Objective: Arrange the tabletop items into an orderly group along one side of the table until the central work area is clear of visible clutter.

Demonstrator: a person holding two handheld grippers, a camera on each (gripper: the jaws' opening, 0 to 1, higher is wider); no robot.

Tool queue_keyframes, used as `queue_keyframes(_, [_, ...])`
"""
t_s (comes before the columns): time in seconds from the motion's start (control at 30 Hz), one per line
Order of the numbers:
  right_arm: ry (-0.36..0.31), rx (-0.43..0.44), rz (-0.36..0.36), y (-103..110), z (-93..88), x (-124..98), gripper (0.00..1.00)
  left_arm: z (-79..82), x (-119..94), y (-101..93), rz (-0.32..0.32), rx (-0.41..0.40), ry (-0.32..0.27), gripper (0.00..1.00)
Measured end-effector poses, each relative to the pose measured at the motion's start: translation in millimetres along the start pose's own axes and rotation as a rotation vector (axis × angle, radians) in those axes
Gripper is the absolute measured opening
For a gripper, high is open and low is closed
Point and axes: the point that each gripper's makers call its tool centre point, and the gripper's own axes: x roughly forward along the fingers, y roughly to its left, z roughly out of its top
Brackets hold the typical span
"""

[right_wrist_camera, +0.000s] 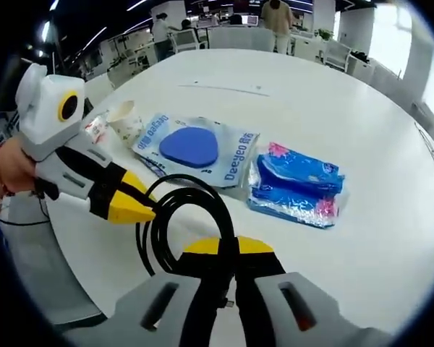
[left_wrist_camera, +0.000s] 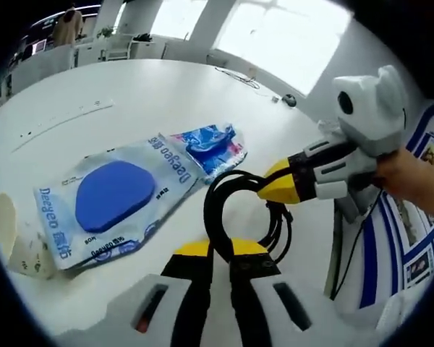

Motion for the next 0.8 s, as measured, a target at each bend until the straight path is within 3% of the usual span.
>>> queue_keyframes(0.47, [0.034,0.018,0.016,-16,-11.1,18,0.03,-3.9,24,6.0,0.01,-0.018,0.039,0.04])
queue_keyframes(0.8, [0.044,0.049,0.027,-20,-15.0,27,0.03,-5.5,29,11.6,0.021,-0.046,0.048,0.05])
